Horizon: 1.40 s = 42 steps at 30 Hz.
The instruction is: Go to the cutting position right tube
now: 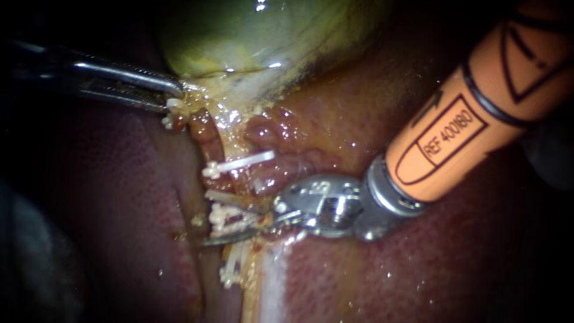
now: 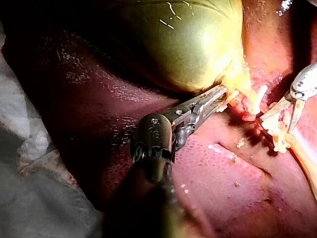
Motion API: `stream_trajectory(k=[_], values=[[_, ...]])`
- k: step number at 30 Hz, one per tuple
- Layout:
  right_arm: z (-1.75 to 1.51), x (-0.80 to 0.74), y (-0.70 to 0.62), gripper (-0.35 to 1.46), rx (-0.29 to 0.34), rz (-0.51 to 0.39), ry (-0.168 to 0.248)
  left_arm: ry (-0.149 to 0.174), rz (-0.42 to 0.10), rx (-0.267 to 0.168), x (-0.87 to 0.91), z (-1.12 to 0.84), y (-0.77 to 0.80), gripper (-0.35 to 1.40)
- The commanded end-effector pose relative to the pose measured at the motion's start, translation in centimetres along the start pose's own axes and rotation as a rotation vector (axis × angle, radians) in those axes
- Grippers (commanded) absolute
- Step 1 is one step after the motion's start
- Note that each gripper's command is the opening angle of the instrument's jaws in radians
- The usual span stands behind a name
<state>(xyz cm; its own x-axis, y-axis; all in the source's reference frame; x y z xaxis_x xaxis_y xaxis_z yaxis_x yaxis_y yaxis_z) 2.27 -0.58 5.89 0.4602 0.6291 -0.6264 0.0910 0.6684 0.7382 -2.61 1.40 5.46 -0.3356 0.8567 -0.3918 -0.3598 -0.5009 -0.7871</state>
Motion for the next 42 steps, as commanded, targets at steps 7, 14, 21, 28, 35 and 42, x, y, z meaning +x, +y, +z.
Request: stream_trajectory(k=[7,14,21,28,35,42], values=[[-0.37,-0.02,-0.06,1.34,-0.009,0.006,0.005,-0.001,0.001,-0.002,0.0,-0.01,0.0,-0.35],[-0.46,-0.01,-0.02,1.34,-0.019,0.009,0.008,0.0,0.0,-0.001,0.0,-0.01,0.0,-0.35],[-0.45,-0.05,0.08,1.32,-0.022,0.007,0.011,0.0,0.0,-0.001,0.0,-0.01,0.0,-0.35],[-0.39,-0.1,0.23,1.32,-0.027,0.004,0.011,0.0,0.0,-0.001,0.0,-0.01,0.0,-0.35],[-0.26,-0.14,0.35,1.35,-0.035,0.013,0.012,0.0,0.0,-0.001,0.0,-0.01,0.01,-0.35],[-0.1,-0.18,0.44,1.39,-0.035,0.02,0.011,0.0,0.0,-0.001,0.0,-0.01,0.0,-0.35]])
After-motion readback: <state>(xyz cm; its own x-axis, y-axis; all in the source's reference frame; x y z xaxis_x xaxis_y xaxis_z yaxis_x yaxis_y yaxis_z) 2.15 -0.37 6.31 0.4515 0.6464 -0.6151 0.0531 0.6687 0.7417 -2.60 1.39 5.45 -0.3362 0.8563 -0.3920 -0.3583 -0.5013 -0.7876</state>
